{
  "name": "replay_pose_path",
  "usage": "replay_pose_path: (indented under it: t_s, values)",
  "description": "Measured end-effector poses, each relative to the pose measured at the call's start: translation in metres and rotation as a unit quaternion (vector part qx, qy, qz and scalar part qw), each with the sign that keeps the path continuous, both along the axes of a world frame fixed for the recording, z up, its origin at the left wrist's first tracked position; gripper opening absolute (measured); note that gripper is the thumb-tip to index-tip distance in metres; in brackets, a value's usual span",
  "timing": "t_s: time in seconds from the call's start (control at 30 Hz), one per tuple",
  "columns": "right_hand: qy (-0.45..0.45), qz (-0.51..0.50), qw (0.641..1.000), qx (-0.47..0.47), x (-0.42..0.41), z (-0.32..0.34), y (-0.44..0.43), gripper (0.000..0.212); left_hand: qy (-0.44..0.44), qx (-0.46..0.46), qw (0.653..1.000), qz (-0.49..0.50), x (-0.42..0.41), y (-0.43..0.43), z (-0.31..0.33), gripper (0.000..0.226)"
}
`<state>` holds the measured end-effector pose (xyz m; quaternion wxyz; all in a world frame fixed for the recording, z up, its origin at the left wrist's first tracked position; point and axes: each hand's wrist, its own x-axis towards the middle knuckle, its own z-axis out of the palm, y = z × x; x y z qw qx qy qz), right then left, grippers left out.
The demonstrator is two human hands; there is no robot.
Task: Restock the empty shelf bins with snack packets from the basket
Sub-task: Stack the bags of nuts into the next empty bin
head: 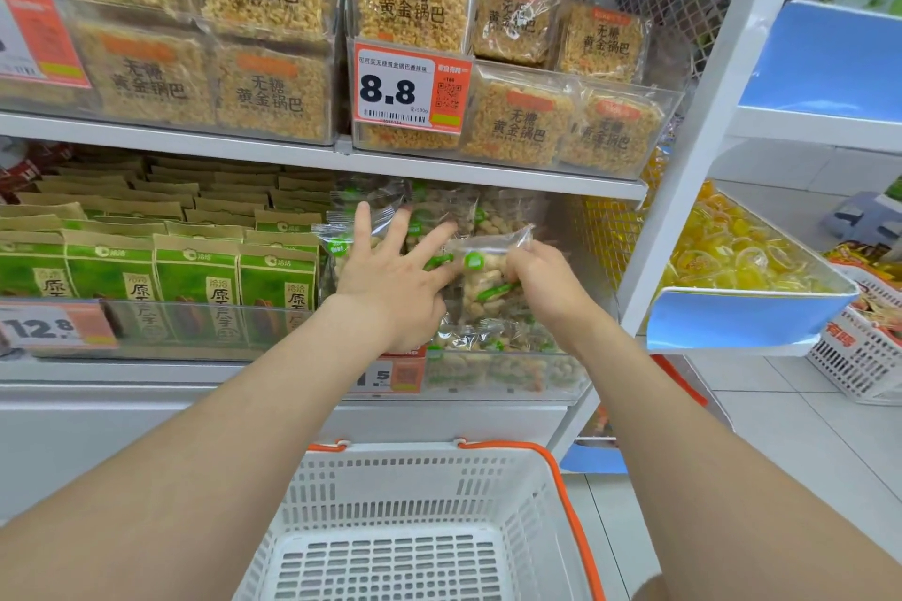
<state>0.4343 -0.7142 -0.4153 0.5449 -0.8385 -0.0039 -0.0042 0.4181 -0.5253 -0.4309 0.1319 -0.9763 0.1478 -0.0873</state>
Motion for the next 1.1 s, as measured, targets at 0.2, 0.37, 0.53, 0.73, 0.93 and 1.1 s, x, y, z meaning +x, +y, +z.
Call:
replay_pose_path:
  t_s: [0.2, 0.37, 0.53, 0.73, 0.93, 1.1]
  values:
    - [-0.095, -0.122, 0.988, 0.017, 0.013, -0.013, -0.016, 0.009, 0.033, -0.011, 0.999, -0.026, -0.001, 0.002, 0.001, 0.057]
    - [-0.085, -0.103, 0.985, -0.112, 0.021, -0.020, -0.016, 0.031, 0.038, -0.055, 0.996, -0.056, -0.003, 0.009, 0.004, 0.053]
    - [-0.011, -0.101, 0.952, -0.290, 0.018, -0.010, -0.002, 0.028, 0.045, -0.037, 0.997, -0.057, -0.003, 0.005, 0.002, 0.055]
    - [-0.097, -0.177, 0.891, -0.407, 0.012, -0.016, 0.014, 0.061, 0.014, -0.066, 0.996, -0.065, -0.006, -0.002, 0.002, 0.056]
    - [-0.260, -0.114, 0.812, -0.510, 0.013, -0.033, 0.017, 0.081, -0.081, -0.162, 0.983, 0.032, -0.007, -0.007, -0.003, 0.074]
    - [-0.247, -0.043, 0.803, -0.541, 0.027, -0.032, 0.010, 0.081, -0.056, -0.165, 0.984, 0.025, 0.011, 0.010, -0.007, 0.065]
